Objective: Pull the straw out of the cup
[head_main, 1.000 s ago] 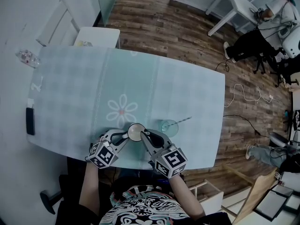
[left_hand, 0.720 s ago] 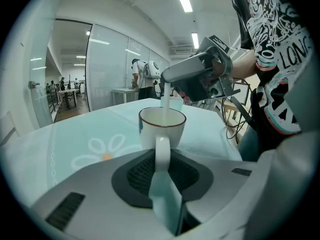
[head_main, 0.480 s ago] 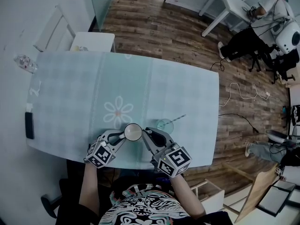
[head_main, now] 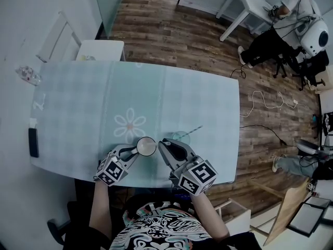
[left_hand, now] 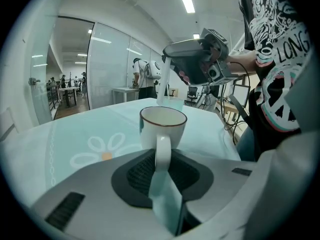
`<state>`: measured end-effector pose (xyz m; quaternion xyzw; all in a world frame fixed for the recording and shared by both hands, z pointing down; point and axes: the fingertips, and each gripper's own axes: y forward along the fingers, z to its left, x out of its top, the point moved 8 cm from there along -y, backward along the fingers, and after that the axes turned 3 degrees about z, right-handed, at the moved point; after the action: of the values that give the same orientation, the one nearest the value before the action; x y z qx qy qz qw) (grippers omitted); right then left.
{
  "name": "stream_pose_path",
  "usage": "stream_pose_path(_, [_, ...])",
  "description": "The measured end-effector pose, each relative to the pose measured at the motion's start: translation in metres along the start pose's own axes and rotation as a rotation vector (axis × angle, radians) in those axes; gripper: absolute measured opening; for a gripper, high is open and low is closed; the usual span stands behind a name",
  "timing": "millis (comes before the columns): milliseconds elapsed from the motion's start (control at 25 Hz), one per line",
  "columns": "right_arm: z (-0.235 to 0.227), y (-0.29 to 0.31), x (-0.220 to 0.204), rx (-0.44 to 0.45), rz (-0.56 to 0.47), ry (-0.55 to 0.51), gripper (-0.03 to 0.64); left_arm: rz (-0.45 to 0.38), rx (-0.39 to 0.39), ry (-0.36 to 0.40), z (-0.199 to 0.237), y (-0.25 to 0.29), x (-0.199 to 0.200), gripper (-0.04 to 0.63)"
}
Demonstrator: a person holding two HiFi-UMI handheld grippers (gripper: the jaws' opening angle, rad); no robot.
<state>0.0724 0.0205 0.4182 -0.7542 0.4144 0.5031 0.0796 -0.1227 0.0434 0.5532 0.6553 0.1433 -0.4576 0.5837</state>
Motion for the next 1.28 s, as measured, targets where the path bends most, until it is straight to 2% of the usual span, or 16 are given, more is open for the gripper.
stream_pose_path(440, [-0.005,-0.012,-0.003,-0.005,-0.006,0.039,0.071,-0.001,0.015,-0.002,0.0,-0.001,-0.001,0.103])
stream_pose_path(680, [0.0,-0.026,-0.004,0.057,-0.037,0.035,0.071,-0.001,0.02,-0.02,0.002,-0.002,-0.004,0.103])
stream_pose_path(920, [-0.001,-0.046,-0.012,0.057,-0.048,0.064,0.071,-0.011,0.036,-0.012,0.0,-0.001,-0.003,0.104])
stream_pose_path(1120, [-0.002,-0.058,-0.021,0.058,-0.036,0.085,0.071,0.008,0.086,0.019,-0.004,-0.001,-0.001,0.104])
stream_pose_path(1280, [-0.003,-0.061,-0.031,0.069,0.005,0.101,0.071,0.01,0.114,0.012,-0.005,0.001,-0.002,0.103])
